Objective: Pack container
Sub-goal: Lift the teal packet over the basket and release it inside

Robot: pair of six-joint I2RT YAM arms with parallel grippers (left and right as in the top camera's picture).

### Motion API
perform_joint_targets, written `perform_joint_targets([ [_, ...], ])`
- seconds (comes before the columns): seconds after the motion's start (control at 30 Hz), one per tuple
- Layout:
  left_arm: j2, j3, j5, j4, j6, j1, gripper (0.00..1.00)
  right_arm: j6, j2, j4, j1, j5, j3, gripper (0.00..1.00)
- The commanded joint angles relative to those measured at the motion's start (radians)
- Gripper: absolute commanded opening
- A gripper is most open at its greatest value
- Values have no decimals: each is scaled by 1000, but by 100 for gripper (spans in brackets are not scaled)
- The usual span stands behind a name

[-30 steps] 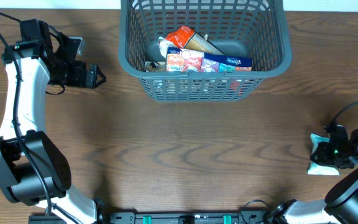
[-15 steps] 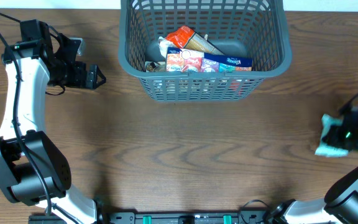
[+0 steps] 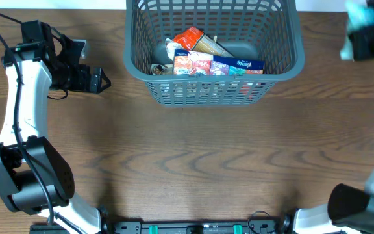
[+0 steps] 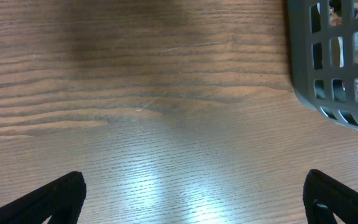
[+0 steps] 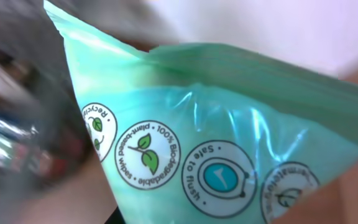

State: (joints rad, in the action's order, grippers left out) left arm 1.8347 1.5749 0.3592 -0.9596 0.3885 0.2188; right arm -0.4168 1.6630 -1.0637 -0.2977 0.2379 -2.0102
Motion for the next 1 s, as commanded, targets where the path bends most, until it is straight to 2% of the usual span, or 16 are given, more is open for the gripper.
perform_joint_targets([
  [0.0,-21,-2,-5,-1,-10,-2,99,-34,-2,19,116,17,-98,1],
  [0.2,-27,-2,-5,8,-10,-2,99,-280,34,20,348,25,-129,1],
  [0.43,-73,-2,-5,46,-10,-2,99,-360,169,31,531,26,-129,1],
  [0.6,-114,-2,-5,64,-10,-2,99,-436,309,27,592,25,-129,1],
  [0.83,-151,-2,-5,64,-10,-2,99,-517,459,18,598,48,-129,1],
  [0.87,-156,-2,-5,64,-10,-2,99,-529,477,6,598,48,-129,5],
  [0.97,-169,-2,-5,64,-10,-2,99,-534,512,-25,598,36,-129,46],
])
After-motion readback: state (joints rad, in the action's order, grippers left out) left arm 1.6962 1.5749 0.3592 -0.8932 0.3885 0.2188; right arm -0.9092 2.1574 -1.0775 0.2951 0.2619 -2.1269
